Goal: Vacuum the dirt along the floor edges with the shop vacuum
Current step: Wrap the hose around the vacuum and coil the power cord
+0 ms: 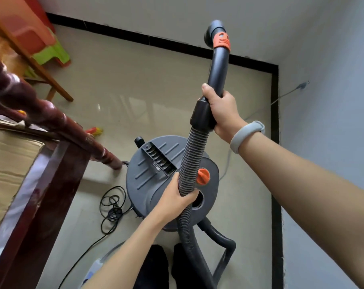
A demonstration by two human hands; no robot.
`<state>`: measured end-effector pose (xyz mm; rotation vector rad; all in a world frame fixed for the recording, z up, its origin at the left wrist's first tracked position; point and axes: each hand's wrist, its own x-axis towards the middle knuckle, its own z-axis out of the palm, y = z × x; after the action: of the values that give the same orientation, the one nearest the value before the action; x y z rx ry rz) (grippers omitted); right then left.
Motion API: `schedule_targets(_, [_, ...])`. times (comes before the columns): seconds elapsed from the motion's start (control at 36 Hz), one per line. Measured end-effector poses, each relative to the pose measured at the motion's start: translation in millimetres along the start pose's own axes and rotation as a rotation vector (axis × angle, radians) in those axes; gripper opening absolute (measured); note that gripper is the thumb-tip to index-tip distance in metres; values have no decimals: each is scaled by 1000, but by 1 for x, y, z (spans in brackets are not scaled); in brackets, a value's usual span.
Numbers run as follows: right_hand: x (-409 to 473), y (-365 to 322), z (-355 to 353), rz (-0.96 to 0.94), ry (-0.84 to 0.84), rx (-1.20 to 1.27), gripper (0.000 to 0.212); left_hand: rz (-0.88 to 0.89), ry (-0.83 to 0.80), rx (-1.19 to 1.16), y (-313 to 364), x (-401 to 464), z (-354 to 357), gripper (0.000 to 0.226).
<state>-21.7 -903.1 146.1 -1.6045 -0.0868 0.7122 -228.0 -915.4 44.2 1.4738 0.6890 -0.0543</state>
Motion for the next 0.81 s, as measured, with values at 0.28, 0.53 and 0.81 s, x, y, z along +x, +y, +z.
schedule_targets(0.28, [-17,11,27,203,125,258,22,55,16,252,2,-17,-95,31])
schedule_targets(0.53, [-19,9,51,208,152,412,22,140,213,401,15,1,-163,47])
schedule_targets(0.81, [-10,-6,27,291,231,715,43,179,290,403,45,23,-171,35])
